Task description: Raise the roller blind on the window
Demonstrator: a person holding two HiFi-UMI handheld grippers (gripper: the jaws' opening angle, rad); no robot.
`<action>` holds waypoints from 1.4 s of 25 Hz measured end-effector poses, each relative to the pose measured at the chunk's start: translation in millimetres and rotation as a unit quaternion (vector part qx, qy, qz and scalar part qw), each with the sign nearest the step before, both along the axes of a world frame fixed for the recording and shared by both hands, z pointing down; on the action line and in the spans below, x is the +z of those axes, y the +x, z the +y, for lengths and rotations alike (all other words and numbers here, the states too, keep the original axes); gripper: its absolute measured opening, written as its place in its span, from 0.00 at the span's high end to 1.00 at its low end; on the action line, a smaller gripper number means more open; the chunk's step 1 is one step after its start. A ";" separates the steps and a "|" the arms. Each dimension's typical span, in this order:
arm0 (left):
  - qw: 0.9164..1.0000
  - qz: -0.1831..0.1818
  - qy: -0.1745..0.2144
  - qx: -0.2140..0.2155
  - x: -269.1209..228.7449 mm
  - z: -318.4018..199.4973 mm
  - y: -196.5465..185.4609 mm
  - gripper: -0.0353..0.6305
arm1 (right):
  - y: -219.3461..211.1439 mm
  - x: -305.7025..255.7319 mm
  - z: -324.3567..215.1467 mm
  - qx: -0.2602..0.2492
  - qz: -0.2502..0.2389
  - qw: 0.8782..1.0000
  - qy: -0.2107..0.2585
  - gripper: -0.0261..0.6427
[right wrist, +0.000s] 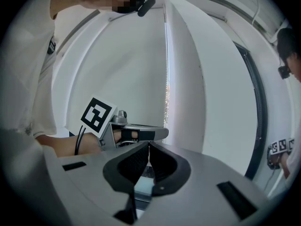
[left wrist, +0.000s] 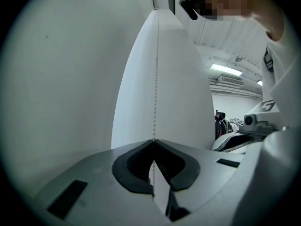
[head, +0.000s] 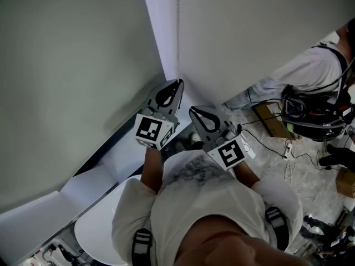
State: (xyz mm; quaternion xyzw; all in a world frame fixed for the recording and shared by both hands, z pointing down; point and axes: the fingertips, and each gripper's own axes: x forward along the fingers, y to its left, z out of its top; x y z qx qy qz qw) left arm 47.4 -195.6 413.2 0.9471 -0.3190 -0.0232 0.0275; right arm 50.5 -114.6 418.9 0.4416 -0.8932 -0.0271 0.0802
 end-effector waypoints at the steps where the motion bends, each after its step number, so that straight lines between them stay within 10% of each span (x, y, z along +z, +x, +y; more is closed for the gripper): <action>1: 1.000 -0.001 -0.001 0.001 0.6 2.3 0.7 0.93 | 0.8 -0.4 -0.5 -0.001 0.000 1.000 -0.002 0.87; 35: 0.998 0.000 -0.028 -0.059 10.2 56.0 -43.8 0.93 | -47.3 -147.6 -19.4 -0.099 -0.047 0.992 0.068 0.76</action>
